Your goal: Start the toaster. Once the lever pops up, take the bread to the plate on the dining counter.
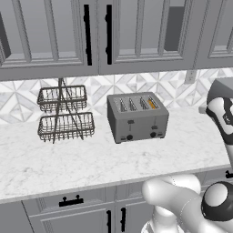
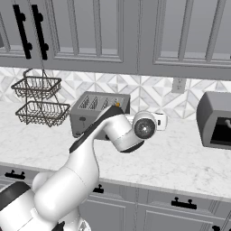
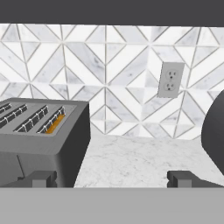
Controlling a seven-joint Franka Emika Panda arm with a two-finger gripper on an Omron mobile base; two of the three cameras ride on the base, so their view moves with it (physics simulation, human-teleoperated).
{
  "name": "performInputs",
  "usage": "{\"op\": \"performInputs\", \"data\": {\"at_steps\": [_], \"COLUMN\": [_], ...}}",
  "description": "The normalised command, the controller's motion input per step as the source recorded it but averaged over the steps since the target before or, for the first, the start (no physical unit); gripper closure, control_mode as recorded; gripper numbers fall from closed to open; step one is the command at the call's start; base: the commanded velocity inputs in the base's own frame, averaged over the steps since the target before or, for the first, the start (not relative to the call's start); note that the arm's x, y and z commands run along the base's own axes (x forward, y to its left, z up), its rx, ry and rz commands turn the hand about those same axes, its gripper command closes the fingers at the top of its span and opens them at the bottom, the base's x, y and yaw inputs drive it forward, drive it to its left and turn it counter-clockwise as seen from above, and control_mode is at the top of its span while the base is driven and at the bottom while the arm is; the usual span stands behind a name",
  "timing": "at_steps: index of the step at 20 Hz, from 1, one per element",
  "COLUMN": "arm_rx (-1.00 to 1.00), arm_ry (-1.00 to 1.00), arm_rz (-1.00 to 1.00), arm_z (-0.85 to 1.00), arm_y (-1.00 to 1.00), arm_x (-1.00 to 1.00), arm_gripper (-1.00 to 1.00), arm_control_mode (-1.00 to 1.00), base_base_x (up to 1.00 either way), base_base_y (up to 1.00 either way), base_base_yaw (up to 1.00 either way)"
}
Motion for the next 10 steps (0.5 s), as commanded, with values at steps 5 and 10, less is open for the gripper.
{"op": "performInputs", "data": {"at_steps": [5, 10], "arm_rx": [0.00, 0.00], "arm_ry": [0.00, 0.00], "arm_rz": [0.00, 0.00], "arm_z": [0.00, 0.00], "arm_y": [0.00, 0.00], "arm_x": [0.00, 0.00], "arm_gripper": [-1.00, -1.00], "arm_control_mode": [-1.00, -1.00], "base_base_x": [0.00, 0.00], "base_base_y": [0.00, 0.00], "base_base_yaw": [0.00, 0.00]}}
